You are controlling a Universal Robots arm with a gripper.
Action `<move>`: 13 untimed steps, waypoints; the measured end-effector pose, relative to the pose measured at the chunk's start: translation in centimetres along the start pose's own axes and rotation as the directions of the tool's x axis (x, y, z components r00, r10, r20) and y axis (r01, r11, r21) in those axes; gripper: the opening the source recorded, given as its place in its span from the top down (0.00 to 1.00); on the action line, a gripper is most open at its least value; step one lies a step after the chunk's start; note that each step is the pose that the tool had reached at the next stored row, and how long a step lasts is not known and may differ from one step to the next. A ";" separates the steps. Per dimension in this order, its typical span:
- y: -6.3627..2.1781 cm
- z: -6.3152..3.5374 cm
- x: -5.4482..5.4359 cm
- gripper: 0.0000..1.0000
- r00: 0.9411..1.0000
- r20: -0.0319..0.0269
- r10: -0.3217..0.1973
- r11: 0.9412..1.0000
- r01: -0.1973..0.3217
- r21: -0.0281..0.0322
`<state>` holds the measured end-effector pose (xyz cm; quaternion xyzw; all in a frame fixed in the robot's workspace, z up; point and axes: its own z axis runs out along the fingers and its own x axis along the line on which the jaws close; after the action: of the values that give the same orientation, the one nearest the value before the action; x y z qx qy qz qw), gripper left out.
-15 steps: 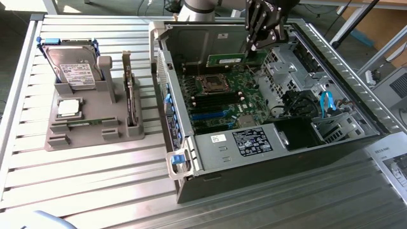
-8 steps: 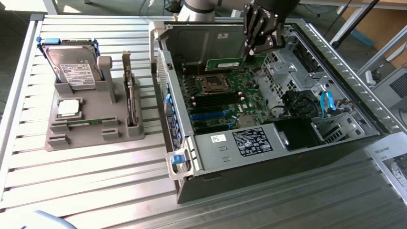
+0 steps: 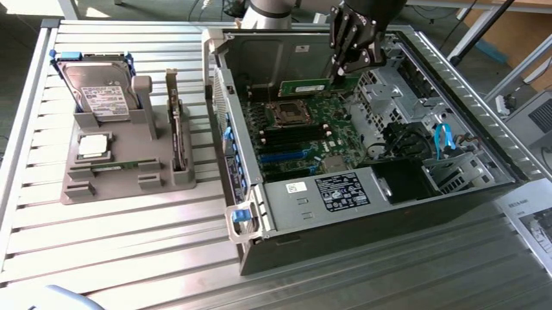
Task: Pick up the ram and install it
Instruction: 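Pick up the ram and move it above insertion slot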
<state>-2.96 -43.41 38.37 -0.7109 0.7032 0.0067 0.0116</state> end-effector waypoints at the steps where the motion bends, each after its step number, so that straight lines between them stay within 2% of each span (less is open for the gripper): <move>1: 0.00 0.03 0.0 0.88 1.000 0.000 0.000 1.000 0.000 0.000; 13: -0.02 0.39 -2.0 0.88 1.000 0.000 0.000 1.000 0.000 0.000</move>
<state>-2.96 -41.35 38.04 -0.7109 0.7032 0.0067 0.0116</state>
